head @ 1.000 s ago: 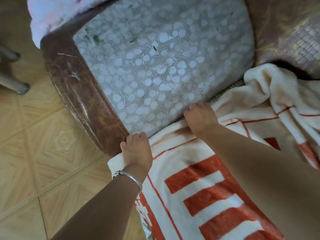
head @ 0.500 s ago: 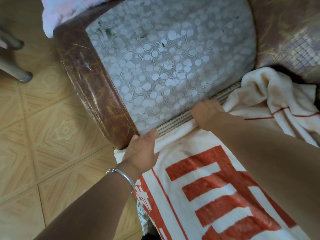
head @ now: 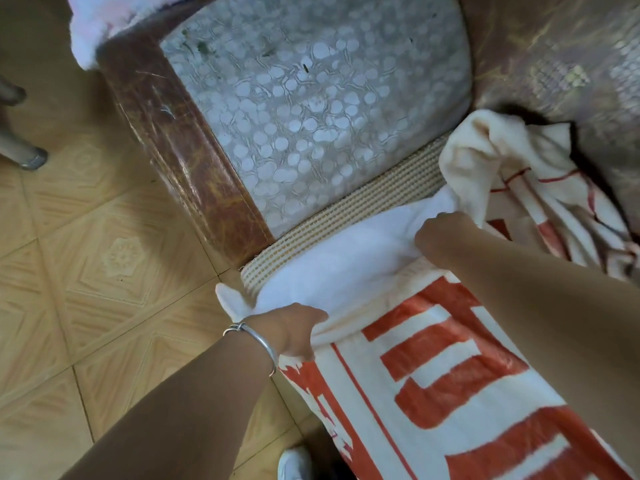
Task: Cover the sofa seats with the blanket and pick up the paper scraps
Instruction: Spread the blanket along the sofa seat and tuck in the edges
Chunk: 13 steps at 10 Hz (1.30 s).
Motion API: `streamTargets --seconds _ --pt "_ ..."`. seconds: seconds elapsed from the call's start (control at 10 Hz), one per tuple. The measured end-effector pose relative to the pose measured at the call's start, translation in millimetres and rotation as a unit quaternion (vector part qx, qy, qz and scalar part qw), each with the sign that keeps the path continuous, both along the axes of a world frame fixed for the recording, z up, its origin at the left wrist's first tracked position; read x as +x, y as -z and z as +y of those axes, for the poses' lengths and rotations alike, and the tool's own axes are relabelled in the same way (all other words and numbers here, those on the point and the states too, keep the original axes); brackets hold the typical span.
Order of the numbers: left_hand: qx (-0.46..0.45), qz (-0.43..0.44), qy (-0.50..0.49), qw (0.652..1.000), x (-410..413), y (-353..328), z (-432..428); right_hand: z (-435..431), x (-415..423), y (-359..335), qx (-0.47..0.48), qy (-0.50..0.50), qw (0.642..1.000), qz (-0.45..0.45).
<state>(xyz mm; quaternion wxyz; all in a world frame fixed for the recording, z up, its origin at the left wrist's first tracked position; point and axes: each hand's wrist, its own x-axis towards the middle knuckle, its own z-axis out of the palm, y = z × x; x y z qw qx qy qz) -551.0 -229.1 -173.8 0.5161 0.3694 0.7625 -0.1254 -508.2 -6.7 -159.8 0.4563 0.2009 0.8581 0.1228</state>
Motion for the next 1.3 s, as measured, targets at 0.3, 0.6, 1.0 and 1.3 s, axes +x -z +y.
streamTargets --seconds 0.3,0.6,1.0,1.3 --pt "-0.048 -0.091 0.087 0.991 52.1 13.0 -5.0 0.4 54.2 39.2 0.088 0.188 0.975 -0.075" --pt "-0.006 -0.07 -0.172 0.983 25.7 22.9 -32.2 -2.0 19.2 0.3 0.046 0.083 0.98 0.173" --pt "0.104 0.138 -0.324 0.93 9.5 40.7 -66.8 -22.3 -13.5 34.7 0.065 0.045 0.987 0.138" --pt "0.149 0.281 -0.245 0.916 25.6 29.8 -54.8 -28.7 -9.4 32.7 0.142 -0.069 0.962 0.222"
